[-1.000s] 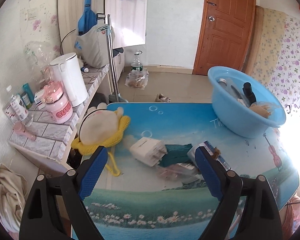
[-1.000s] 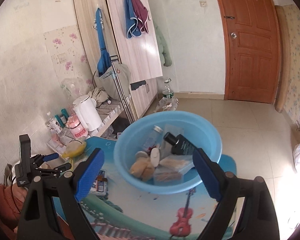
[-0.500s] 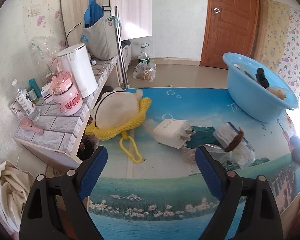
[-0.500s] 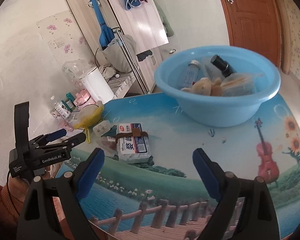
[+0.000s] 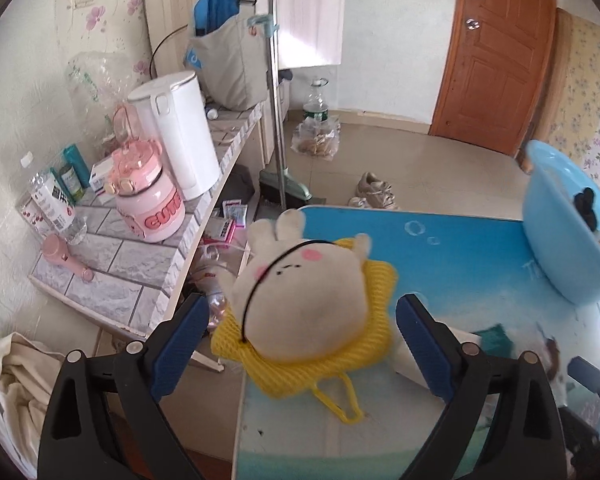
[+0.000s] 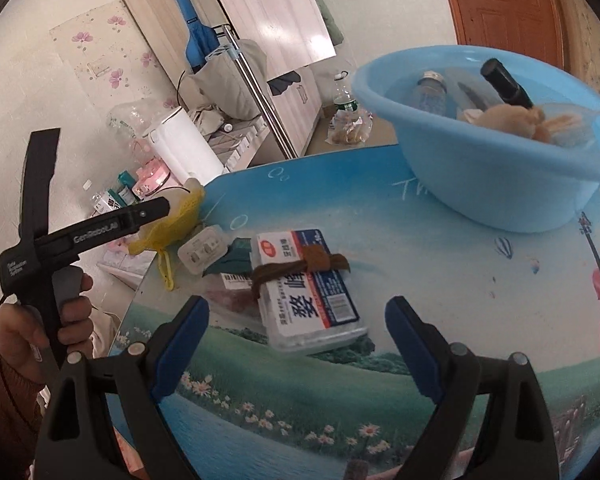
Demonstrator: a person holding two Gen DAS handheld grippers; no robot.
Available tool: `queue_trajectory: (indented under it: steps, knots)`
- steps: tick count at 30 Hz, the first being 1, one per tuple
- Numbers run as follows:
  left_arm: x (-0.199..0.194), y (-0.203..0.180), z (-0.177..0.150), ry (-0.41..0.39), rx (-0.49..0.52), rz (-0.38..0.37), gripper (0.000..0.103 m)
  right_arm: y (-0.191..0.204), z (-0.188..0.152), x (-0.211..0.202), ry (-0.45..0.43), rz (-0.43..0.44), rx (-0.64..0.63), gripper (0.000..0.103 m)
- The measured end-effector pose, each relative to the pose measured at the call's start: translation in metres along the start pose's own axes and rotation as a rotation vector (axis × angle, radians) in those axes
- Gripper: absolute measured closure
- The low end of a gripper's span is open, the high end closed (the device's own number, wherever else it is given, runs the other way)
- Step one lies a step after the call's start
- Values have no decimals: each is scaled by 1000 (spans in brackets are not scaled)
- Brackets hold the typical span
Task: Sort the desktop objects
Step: 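Grasp the white bunny plush with left while right moves toward the strapped white box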
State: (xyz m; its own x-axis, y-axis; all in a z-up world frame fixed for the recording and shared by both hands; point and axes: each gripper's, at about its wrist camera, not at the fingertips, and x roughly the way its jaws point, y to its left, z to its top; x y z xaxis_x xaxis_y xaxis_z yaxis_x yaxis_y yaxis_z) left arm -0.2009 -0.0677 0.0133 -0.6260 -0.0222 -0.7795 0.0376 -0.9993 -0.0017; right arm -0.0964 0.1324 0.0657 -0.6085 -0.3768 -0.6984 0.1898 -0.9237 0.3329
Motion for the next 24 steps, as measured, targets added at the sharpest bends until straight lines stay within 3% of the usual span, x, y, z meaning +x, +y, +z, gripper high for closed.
queue_trajectory:
  steps: [4, 6, 9, 14, 18, 24]
  knots:
    - [17, 8, -4, 22, -9, -4, 8, 14, -6, 1, -38, -63, -41, 19]
    - [20, 10, -8, 19, -13, -19, 10, 20, -8, -1, -57, -90, -76, 39]
    - [21, 5, -13, 14, 12, -34, 23, 27, -8, -5, -78, -99, -117, 61]
    - [18, -12, -22, -10, 82, 14, 33, 25, -15, -13, -90, -80, -121, 74]
    - [9, -13, -26, -7, 39, 18, 35, 16, -19, -21, -86, -69, -110, 90]
    - [-16, -15, -47, -9, 1, 34, 35, 8, -26, -37, -100, -69, -99, 94]
